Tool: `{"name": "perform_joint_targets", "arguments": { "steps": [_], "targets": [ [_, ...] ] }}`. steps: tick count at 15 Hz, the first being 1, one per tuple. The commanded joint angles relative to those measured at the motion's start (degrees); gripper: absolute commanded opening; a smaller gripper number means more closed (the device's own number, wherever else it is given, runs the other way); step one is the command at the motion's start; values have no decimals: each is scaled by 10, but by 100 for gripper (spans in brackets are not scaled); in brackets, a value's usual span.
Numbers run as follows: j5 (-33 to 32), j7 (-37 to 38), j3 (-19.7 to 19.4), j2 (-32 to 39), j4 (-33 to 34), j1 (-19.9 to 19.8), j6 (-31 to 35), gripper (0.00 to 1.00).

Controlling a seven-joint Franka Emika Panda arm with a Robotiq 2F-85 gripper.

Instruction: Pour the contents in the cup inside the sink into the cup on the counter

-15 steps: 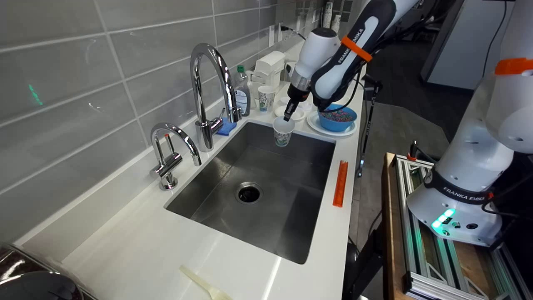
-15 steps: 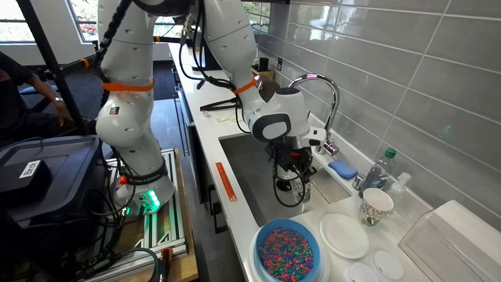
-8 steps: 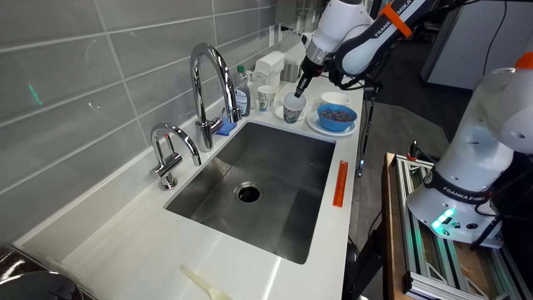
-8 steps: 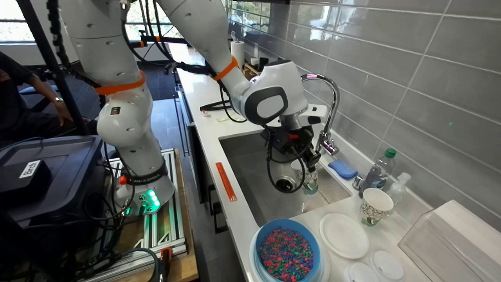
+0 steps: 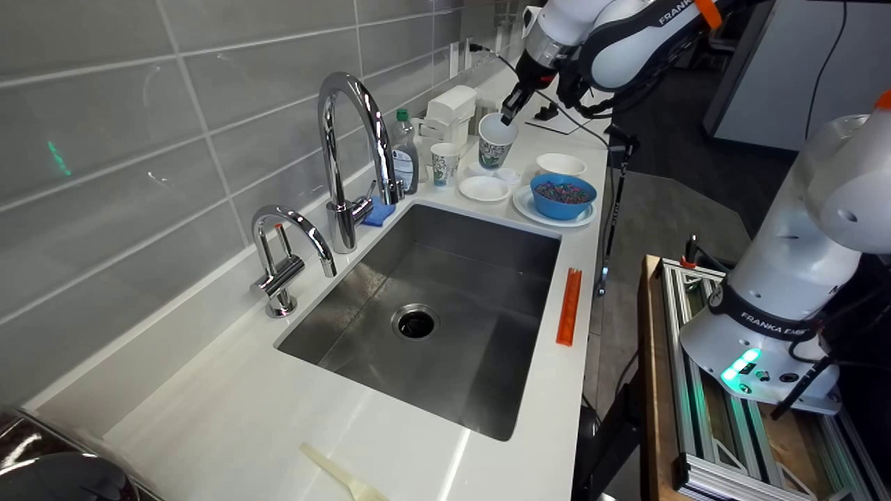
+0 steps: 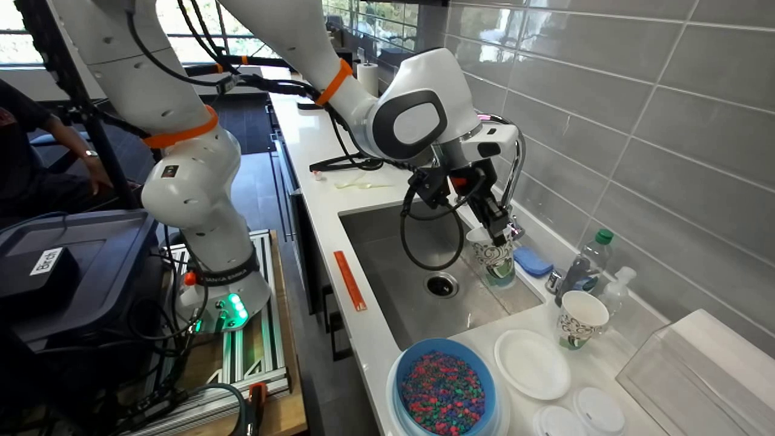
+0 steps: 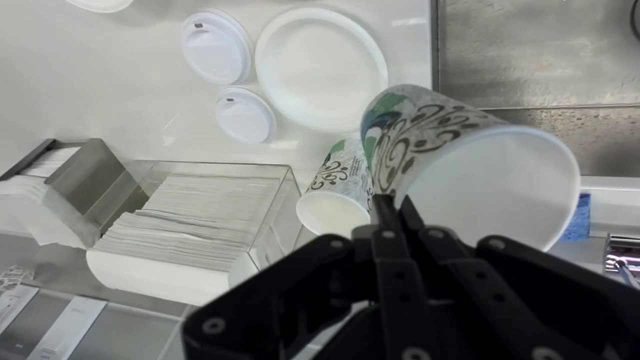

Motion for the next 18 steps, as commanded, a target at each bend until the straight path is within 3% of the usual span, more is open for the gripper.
{"name": "perform_joint_targets", "arguments": {
  "steps": [1,6,13,18],
  "targets": [
    [18,-11,33,1,-1,-32,3,4],
    [17,-7,36,1,-1,-35,2,1],
    [71,145,84,40,63,-75,-45,1],
    [39,288,92,78,109,-88,-34,1]
  ]
}}
